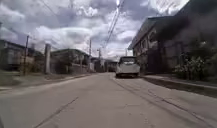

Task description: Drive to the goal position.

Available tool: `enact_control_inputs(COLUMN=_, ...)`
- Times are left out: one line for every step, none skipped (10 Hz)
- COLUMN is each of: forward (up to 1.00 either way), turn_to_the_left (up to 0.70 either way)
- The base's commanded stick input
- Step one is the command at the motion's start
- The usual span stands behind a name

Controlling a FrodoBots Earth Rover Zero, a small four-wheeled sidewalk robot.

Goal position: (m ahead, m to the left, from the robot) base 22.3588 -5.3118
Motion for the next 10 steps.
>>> enact_control_inputs(forward=0.5, turn_to_the_left=-0.35)
enact_control_inputs(forward=0.5, turn_to_the_left=-0.1)
enact_control_inputs(forward=0.5, turn_to_the_left=0.0)
enact_control_inputs(forward=0.5, turn_to_the_left=0.0)
enact_control_inputs(forward=0.5, turn_to_the_left=0.0)
enact_control_inputs(forward=0.5, turn_to_the_left=0.0)
enact_control_inputs(forward=0.5, turn_to_the_left=0.0)
enact_control_inputs(forward=0.5, turn_to_the_left=0.0)
enact_control_inputs(forward=0.5, turn_to_the_left=0.0)
enact_control_inputs(forward=0.5, turn_to_the_left=0.0)
